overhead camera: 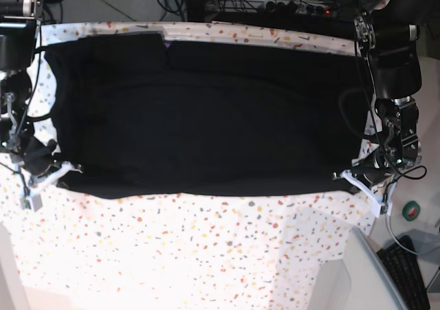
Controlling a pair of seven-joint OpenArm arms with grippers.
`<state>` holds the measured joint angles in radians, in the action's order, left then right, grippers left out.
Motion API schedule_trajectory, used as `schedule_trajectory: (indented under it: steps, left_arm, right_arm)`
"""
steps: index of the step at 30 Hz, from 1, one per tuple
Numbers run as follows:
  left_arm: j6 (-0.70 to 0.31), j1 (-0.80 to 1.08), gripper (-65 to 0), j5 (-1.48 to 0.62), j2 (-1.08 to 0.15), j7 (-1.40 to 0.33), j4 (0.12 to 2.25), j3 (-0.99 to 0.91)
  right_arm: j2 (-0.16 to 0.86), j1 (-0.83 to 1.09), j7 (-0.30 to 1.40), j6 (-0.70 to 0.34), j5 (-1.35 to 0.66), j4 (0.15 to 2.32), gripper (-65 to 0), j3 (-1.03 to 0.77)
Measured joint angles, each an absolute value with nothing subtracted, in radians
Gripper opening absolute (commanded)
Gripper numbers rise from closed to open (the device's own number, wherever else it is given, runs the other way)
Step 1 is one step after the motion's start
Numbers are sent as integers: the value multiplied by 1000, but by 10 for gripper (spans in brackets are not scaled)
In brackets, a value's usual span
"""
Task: Layout the t-shirt on the table in an organized manner, then fold the t-shirt properly
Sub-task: 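Lift the hem edge with both grippers and fold it over toward the collar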
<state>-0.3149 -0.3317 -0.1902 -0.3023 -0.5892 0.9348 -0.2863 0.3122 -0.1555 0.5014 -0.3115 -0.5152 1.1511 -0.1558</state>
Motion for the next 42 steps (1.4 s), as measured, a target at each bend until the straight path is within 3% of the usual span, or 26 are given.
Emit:
schedule_trajectory:
  steps: [10,20,24,36,42]
  left_arm:
    - [-316,-270,-650,-197,-307,-759,1142,-287]
    - [-319,-140,-650,-200,-335,-781,1240,-287]
    - [-383,-105,-650,-275,-361,-873,1268,-287]
    - [-379,-37,-650,-300,-389,-857,1301,-286]
    - [-379,-8,-650,-301,-410,-869,1338,-287]
  right_arm:
    - [313,-80,599,-312,-515,1232,-650,-254]
    - [310,41,655,-314,-524,1340,-650,-255]
    - [305,54,664,-314,-521,1340,-650,-255]
    - [295,149,718,-311,-524,1439,-650,-258]
    - [259,181,822,-314,-516,1460,-650,-398]
